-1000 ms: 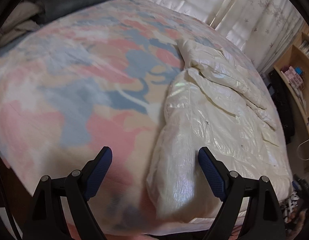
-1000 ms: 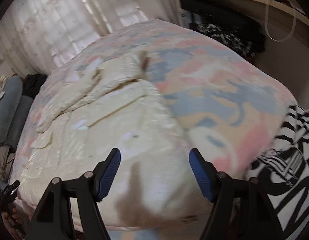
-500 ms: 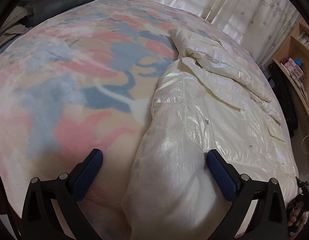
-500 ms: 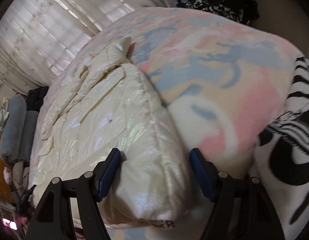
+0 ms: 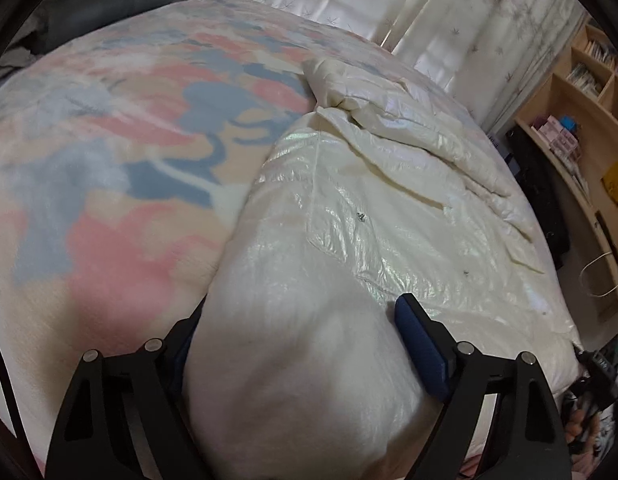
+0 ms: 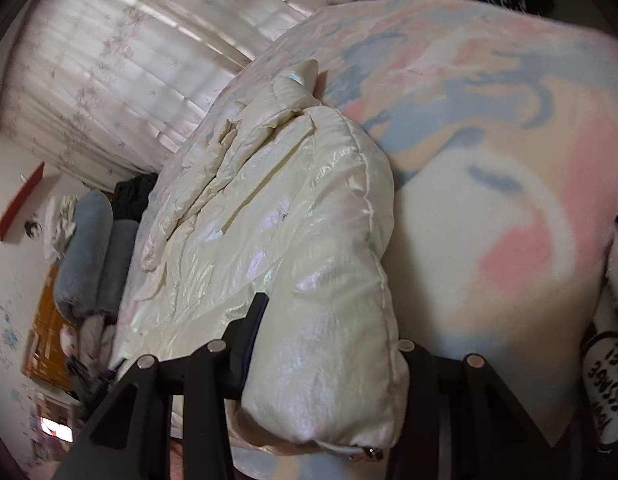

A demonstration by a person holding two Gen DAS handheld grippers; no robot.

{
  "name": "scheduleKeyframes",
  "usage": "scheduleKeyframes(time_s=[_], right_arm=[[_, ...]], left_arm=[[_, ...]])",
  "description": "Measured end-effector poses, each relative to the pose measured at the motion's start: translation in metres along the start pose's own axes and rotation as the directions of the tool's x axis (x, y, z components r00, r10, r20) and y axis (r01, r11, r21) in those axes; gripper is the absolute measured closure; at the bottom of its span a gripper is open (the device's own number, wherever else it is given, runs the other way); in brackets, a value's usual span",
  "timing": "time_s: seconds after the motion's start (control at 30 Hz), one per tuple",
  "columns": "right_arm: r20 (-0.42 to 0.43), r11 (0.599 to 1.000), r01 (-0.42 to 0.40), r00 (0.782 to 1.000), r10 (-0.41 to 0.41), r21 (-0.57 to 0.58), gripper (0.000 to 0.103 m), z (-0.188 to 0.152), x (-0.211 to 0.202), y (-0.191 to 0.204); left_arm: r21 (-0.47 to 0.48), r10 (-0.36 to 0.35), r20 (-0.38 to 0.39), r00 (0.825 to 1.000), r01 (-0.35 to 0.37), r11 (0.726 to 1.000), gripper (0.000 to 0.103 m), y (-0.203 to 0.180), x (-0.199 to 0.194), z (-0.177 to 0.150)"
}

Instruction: Fold large clothes

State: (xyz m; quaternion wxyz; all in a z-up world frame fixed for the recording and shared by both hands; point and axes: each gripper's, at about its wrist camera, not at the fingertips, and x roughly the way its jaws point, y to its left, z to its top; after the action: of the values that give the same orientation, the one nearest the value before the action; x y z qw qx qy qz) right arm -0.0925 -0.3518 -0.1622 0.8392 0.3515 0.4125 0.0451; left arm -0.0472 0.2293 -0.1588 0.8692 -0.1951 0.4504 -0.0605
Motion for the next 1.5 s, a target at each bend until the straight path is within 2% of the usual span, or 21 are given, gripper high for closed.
scheduleKeyframes(time_s=[0.03,0.07,0.1,0.17,0.27,0.37,0.5,0.73,0.97,1.23,1.4,1.5], right_arm=[[-0.001,1.000,-0.005,1.000,0.005,0.015,0.061,0.000,0.001,-0.002],[-0.001,0.999,-0.010,1.000,0.010,0.030,0.061,0.001,0.003,-0.003],[0.000,0.999,-0.013,1.000,0.013,0.036,0.061,0.001,0.003,-0.004],[0.004,1.000,-0.003,1.000,0.003,0.028,0.065,0.000,0.003,-0.001],[0.024,0.999,0.031,0.999,-0.031,0.011,0.075,-0.002,0.001,0.006],[0.061,0.998,0.057,0.997,-0.057,0.002,0.083,-0.001,-0.004,0.014],[0.119,0.998,0.064,0.991,-0.061,-0.020,0.087,0.004,-0.017,0.034],[0.195,0.994,-0.017,0.980,0.037,-0.104,0.087,0.006,-0.057,0.074],[0.238,0.983,-0.066,0.965,0.107,-0.173,0.088,-0.003,-0.101,0.095],[0.265,0.979,-0.105,0.952,0.149,-0.175,0.088,0.005,-0.115,0.104],[0.262,0.986,-0.137,0.952,0.158,-0.096,0.087,0.020,-0.107,0.089],[0.263,0.982,-0.190,0.946,0.189,-0.021,0.087,0.040,-0.099,0.079]], left_arm=[[-0.003,0.008,0.005,1.000,-0.008,1.000,0.021,-0.001,0.001,0.000],[-0.005,0.011,0.004,1.000,-0.011,1.000,0.034,-0.002,0.001,0.000],[-0.005,0.000,-0.003,1.000,0.000,1.000,0.051,-0.005,0.002,0.001],[-0.010,-0.036,-0.011,0.999,0.036,0.999,0.069,-0.012,0.002,0.001],[0.012,0.013,0.019,1.000,-0.013,1.000,0.084,-0.027,-0.003,0.002],[0.013,0.049,0.056,0.997,-0.050,0.999,0.090,-0.039,-0.014,0.002],[-0.008,0.035,0.103,0.994,-0.035,0.999,0.092,-0.045,-0.035,0.004],[0.016,-0.028,0.202,0.979,0.025,1.000,0.093,-0.064,-0.094,0.003],[-0.005,-0.095,0.248,0.964,0.100,0.995,0.092,-0.060,-0.149,-0.010],[-0.092,-0.148,0.226,0.963,0.173,0.981,0.092,-0.051,-0.153,0.008],[-0.137,-0.175,0.208,0.962,0.206,0.969,0.092,-0.053,-0.135,0.036],[-0.179,-0.190,0.211,0.959,0.229,0.957,0.092,-0.054,-0.121,0.059]])
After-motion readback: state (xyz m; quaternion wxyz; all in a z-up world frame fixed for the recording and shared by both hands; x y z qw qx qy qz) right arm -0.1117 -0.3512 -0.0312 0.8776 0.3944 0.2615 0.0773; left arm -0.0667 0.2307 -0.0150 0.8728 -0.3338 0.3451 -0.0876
